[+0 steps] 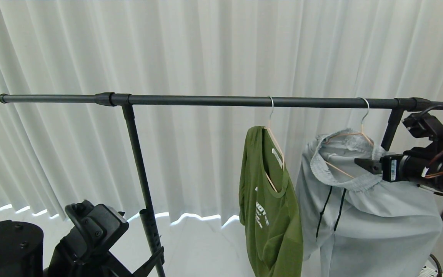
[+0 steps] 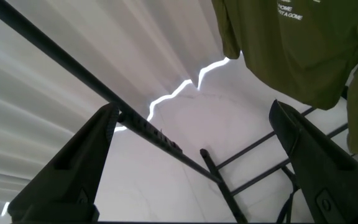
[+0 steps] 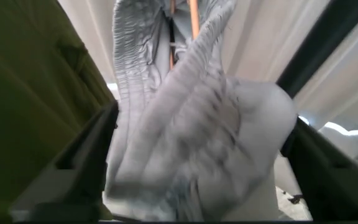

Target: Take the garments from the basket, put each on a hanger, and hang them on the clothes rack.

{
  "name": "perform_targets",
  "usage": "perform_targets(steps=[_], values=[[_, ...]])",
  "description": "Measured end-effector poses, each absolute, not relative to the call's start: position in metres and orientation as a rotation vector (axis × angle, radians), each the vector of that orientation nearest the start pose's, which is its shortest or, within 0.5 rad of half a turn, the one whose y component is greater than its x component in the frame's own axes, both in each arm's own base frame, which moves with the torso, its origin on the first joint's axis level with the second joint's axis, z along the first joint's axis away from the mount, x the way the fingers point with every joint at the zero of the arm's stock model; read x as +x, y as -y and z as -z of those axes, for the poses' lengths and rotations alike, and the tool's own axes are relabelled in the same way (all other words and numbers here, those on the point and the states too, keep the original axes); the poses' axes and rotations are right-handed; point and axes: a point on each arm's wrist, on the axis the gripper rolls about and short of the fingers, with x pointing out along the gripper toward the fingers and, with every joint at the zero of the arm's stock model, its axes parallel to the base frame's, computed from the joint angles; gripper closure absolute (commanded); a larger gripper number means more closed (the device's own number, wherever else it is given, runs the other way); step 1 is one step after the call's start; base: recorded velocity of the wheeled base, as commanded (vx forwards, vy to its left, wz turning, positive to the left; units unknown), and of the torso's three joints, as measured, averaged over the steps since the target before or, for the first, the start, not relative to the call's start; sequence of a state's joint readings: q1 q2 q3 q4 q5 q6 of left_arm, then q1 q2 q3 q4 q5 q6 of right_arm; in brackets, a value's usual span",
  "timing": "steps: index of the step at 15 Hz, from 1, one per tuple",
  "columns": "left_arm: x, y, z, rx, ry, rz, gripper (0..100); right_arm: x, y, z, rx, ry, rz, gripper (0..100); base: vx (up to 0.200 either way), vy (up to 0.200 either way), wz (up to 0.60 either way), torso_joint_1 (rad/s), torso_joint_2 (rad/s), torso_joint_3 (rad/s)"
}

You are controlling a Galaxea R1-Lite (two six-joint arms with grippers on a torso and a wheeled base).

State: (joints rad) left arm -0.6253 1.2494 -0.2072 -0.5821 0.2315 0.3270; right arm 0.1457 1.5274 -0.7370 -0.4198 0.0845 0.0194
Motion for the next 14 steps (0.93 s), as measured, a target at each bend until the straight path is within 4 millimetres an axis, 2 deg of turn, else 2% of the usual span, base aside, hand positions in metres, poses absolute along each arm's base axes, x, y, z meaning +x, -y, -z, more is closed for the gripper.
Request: perform_targets(steps=[7,11,14], values=[[0.122,0.072,-0.124,0.499,-0.367,0.398,0,0.191,-0.031,-0.197,0.013,-0.316,-0.248,0,0.0,0.0,0.0,0.0,0.0,0.0],[0.117,0.055,-0.119,0.488,-0.393,0.301,0,0.153,-0.025,-0.192,-0.011,-0.322,-0.243,0,0.0,0.0,0.0,0.0,0.0,0.0],[0.103,0.037,-0.116,0.462,-0.379,0.208,0,0.124,-0.019,-0.185,-0.042,-0.304,-0.228,0,0.0,0.0,0.0,0.0,0.0,0.0]])
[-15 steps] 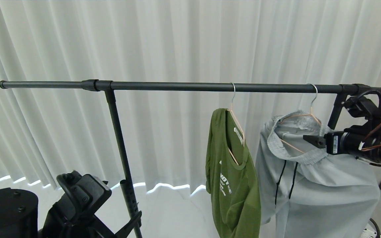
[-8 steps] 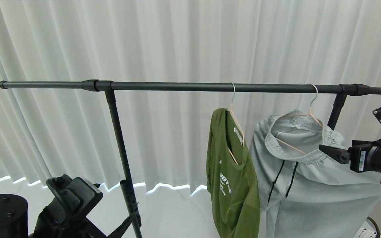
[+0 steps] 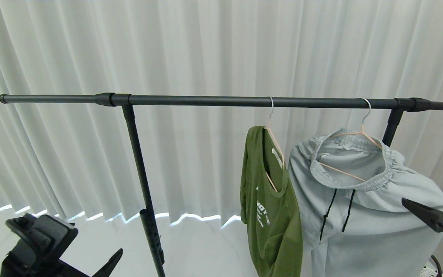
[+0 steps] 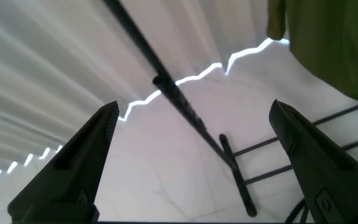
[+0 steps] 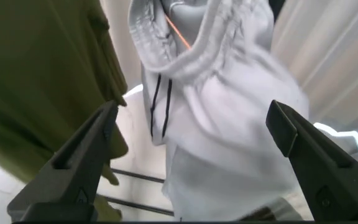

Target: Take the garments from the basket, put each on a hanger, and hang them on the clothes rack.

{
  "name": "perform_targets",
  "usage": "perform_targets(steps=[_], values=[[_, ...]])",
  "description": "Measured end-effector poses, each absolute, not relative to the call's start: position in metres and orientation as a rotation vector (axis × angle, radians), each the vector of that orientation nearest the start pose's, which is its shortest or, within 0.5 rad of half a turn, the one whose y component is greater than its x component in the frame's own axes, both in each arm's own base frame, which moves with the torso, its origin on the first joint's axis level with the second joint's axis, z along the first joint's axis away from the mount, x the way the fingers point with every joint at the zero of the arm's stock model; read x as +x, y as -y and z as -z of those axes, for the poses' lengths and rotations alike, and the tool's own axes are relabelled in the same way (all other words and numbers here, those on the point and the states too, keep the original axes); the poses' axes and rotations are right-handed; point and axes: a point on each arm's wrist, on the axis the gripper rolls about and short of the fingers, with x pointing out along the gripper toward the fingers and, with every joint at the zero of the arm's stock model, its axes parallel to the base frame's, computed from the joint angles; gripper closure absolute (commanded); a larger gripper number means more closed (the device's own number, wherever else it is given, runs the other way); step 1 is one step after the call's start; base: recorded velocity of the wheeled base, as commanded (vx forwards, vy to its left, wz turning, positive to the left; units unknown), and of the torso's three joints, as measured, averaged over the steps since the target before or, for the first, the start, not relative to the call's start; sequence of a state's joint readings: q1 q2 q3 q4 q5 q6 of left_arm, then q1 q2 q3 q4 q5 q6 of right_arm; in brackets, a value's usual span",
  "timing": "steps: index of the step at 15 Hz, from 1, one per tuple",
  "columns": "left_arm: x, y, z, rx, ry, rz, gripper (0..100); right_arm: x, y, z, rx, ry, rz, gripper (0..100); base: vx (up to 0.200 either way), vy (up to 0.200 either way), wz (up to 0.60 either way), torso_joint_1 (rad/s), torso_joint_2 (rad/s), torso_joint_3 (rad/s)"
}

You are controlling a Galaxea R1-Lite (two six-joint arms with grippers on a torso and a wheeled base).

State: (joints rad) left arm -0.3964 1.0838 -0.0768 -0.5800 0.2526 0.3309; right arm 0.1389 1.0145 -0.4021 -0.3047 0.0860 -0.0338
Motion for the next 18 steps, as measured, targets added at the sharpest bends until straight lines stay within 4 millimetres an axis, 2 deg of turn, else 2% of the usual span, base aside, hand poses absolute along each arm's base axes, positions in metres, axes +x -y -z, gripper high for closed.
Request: perform_targets(steps=[1,6,14,18], values=[[0.099,0.03,-0.116,0.447,-0.371,0.157,0,0.116,-0.016,-0.183,-0.058,-0.292,-0.193,0,0.0,0.0,0.0,0.0,0.0,0.0],[0.087,0.0,-0.125,0.369,-0.319,-0.139,0,0.085,-0.003,-0.171,-0.112,-0.248,-0.057,0,-0.2,0.0,0.0,0.004,0.0,0.0],[0.061,-0.005,-0.118,0.357,-0.274,-0.209,0,0.052,0.004,-0.146,-0.127,-0.224,0.067,0,-0.2,0.0,0.0,-0.004,0.0,0.005],[0.042,-0.007,-0.109,0.355,-0.301,-0.258,0,0.029,0.003,-0.129,-0.136,-0.251,0.089,0,0.0,0.0,0.0,0.0,0.0,0.0]])
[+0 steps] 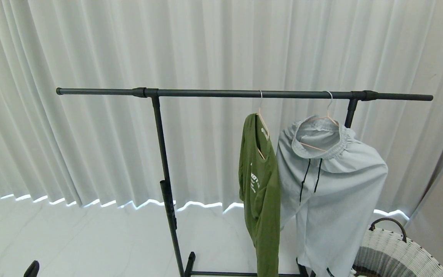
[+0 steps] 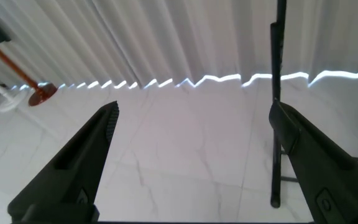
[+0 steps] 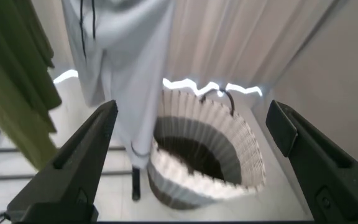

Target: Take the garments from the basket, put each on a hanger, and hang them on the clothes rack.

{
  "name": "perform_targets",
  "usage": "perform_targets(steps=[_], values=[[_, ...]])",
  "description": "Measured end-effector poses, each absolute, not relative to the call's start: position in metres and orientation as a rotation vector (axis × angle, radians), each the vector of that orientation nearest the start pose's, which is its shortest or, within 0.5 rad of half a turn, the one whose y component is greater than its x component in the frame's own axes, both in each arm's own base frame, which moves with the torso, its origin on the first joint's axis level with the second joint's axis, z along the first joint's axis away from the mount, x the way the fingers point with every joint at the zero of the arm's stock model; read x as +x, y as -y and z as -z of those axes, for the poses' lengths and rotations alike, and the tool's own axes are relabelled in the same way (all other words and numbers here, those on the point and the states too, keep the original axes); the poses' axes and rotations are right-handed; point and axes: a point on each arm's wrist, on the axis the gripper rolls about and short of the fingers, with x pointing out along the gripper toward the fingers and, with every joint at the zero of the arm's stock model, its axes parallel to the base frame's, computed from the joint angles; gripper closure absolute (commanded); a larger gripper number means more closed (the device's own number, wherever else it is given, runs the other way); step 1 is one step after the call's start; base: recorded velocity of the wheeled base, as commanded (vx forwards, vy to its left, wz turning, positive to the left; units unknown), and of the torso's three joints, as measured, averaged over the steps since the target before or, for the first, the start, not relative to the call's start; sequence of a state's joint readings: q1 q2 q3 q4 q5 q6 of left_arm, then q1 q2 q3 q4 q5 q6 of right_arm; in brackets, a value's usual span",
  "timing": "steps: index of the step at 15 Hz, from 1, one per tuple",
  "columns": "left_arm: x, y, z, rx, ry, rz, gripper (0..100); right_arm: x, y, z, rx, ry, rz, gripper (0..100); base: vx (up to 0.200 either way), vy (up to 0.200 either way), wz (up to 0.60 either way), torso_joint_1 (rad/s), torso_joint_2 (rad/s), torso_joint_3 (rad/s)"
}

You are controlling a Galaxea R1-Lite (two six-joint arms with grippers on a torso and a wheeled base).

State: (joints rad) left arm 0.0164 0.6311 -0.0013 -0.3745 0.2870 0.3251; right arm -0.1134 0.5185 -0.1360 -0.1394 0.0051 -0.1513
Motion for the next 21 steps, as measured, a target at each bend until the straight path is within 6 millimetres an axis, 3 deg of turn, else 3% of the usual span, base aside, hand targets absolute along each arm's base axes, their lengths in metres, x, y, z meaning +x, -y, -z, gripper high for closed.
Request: perform_targets(steps=[5,8,13,21], values=[[-0.001,-0.007,-0.091,0.343,-0.211,-0.29,0,-0.007,-0.001,-0.101,-0.152,-0.168,0.112,0,0.0,0.0,0.0,0.0,0.0,0.0],[-0.019,-0.008,-0.085,0.275,-0.097,-0.366,0,-0.013,0.001,-0.09,-0.162,-0.063,0.219,0,0.0,0.0,0.0,0.0,0.0,0.0],[-0.025,-0.008,-0.082,0.182,-0.009,-0.355,0,-0.015,0.001,-0.088,-0.096,-0.003,0.233,0,0.0,0.0,0.0,0.0,0.0,0.0],[-0.024,-0.003,-0.081,0.096,0.021,-0.127,0,-0.016,-0.003,-0.077,-0.099,-0.095,0.076,0,0.0,0.0,0.0,0.0,0.0,0.0]])
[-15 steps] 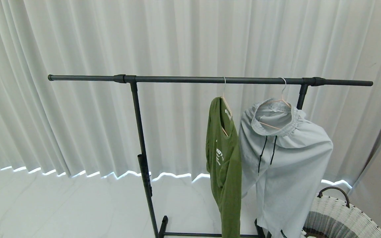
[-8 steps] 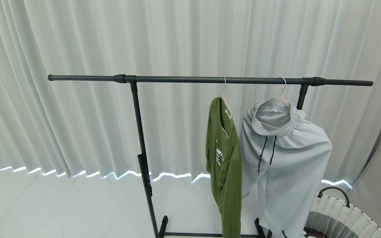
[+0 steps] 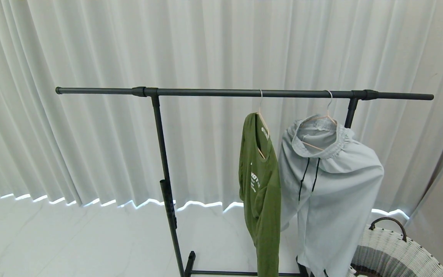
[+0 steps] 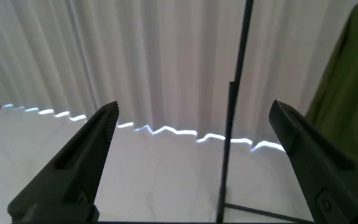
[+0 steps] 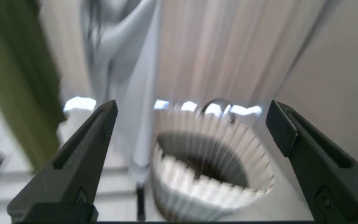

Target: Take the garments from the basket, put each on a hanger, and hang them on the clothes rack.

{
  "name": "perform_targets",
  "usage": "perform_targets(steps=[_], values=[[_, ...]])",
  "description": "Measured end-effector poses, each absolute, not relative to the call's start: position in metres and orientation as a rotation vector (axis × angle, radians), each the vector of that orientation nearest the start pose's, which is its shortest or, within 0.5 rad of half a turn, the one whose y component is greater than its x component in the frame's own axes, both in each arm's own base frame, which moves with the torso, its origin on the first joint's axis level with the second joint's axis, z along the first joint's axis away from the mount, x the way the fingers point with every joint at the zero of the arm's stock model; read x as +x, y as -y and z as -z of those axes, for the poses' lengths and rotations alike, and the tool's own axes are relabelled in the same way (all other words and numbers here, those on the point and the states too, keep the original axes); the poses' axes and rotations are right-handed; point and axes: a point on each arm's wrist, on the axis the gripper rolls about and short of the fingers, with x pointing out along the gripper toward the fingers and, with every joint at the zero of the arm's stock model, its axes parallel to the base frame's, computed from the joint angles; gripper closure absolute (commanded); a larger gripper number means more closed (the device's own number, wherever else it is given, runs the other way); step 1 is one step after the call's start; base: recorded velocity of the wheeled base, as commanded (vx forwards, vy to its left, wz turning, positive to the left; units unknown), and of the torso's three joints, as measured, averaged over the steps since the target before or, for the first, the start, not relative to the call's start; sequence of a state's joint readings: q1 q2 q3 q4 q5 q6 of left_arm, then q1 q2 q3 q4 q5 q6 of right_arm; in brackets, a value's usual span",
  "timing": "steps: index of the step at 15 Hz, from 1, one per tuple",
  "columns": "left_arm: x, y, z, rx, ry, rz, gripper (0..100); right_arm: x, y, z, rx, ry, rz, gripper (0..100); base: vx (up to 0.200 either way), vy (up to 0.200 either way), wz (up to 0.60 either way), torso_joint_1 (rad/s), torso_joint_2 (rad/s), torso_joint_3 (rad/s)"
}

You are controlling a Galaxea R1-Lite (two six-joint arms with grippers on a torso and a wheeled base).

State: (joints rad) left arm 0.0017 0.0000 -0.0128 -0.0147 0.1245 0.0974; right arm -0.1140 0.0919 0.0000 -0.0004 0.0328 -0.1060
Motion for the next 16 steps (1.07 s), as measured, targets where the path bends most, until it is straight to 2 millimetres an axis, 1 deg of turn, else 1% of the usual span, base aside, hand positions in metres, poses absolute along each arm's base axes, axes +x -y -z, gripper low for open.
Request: perform_targets(steps=[1,2,11,14,16], values=[[-0.0235,-0.0007,-0.0794,0.083,0.022,-0.035,0,-0.0156,-0.0025,-0.0773,-0.096,-0.095,0.075,0,0.0,0.0,0.0,0.0,0.0,0.0],[-0.0232,0.0003,-0.0778,0.079,0.014,0.009,0,-0.0156,-0.0025,-0.0773,-0.098,-0.096,0.075,0,0.0,0.0,0.0,0.0,0.0,0.0],[-0.0228,0.0005,-0.0764,0.069,0.008,0.016,0,-0.0155,-0.0024,-0.0773,-0.08,-0.096,0.067,0,0.0,0.0,0.0,0.0,0.0,0.0],[-0.0228,0.0005,-0.0762,0.069,0.008,0.016,0,-0.0162,-0.0008,-0.0772,-0.076,-0.086,-0.036,0,0.0,0.0,0.0,0.0,0.0,0.0],[-0.0228,0.0005,-0.0762,0.069,0.008,0.016,0,-0.0166,-0.0001,-0.0771,-0.069,-0.079,-0.073,0,0.0,0.0,0.0,0.0,0.0,0.0]])
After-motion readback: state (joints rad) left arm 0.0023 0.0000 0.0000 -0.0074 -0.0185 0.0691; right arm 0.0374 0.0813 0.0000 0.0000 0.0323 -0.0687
